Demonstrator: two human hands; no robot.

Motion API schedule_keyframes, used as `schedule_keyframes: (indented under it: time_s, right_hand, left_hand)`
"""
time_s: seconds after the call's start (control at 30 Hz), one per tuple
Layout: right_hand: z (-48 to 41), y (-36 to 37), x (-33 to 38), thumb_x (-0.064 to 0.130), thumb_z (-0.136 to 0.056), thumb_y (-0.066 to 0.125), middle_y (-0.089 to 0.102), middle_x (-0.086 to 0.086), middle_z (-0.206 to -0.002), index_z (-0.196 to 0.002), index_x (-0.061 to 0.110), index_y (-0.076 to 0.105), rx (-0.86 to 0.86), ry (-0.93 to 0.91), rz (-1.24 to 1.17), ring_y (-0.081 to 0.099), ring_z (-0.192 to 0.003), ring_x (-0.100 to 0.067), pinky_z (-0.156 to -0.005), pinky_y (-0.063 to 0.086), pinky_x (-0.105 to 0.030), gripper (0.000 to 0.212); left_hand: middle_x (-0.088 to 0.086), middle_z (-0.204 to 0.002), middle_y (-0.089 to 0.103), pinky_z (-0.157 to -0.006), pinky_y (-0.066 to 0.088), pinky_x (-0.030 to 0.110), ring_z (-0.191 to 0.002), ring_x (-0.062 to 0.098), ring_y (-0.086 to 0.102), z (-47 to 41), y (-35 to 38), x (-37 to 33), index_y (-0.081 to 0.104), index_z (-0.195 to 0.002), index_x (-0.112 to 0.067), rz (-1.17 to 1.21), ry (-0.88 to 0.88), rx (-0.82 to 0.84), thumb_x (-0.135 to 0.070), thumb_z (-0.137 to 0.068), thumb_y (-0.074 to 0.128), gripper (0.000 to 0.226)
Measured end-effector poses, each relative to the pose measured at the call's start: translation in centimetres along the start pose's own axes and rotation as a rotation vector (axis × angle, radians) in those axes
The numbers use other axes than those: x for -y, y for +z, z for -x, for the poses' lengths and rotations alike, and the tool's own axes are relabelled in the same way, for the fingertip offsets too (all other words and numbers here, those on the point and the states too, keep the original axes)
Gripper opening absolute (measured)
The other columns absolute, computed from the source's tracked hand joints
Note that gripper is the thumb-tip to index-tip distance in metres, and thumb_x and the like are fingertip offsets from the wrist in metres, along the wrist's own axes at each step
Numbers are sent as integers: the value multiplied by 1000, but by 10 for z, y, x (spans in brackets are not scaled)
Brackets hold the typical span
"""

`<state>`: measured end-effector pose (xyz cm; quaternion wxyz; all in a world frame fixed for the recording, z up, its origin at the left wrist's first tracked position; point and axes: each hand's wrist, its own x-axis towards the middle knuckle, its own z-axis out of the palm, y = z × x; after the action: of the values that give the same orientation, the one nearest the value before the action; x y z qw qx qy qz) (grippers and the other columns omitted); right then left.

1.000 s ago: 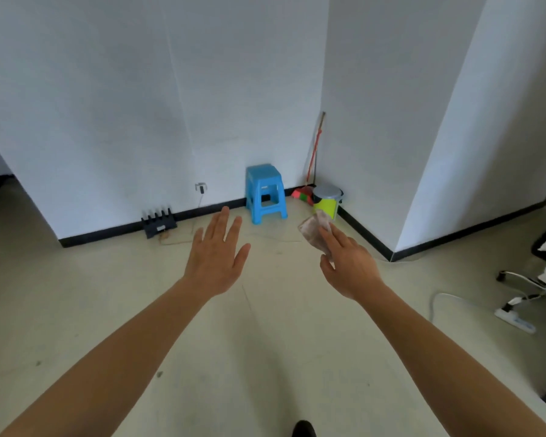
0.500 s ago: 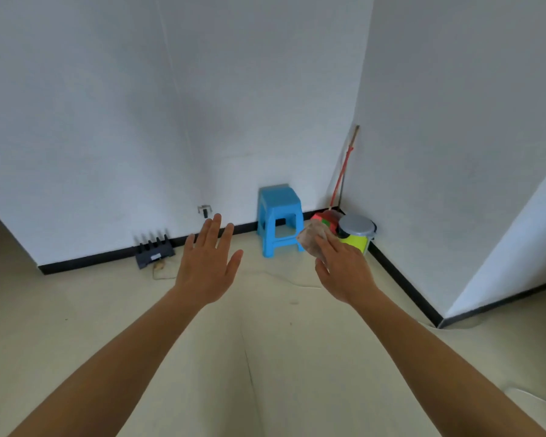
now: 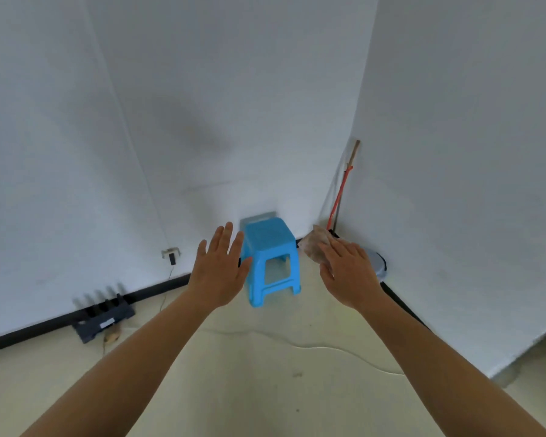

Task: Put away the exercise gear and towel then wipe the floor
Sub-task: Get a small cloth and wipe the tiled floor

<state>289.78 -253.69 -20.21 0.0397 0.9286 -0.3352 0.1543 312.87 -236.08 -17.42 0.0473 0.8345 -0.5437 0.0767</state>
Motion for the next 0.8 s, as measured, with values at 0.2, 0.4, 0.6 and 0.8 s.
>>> schedule_keyframes:
  time_s: [0.2,0.4,0.6,0.8]
  right_hand:
    - [-146,84,-71,32,-89,47,66,-11,-129,-133,14,60,-46,119,-63,63,-113,-31,-99,47,-45,49]
    - [-296,176,-137,36,-94,41,62,-9,-135,-141,16,53,94,181,-141,60,-118,-30,-102,45,-45,53]
    - [-437,216,-162,32,-98,39,51,-11,-148,-143,14,49,172,148,-212,59,-118,-34,-98,47,-44,49]
    - [-546,269,-146,27,-104,42,37,2,-159,-152,20,36,184,109,-279,53,-123,-30,-97,45,-42,50]
  left_hand:
    - [7,-165,-3,-121,13,49,-152,25,1,-178,67,15,7,-157,-18,-21,49,41,-57,-90,-8,80]
    - [7,-165,-7,-122,10,49,-152,25,-3,-348,135,28,7,-158,-18,-59,44,153,-56,-93,-3,76]
    - [7,-165,-10,-122,8,49,-152,24,-6,-469,161,64,5,-157,-19,-41,16,226,-52,-102,12,65]
    - [5,-164,-15,-123,5,47,-152,22,-11,-564,223,123,0,-157,-20,4,-13,293,-51,-103,14,64]
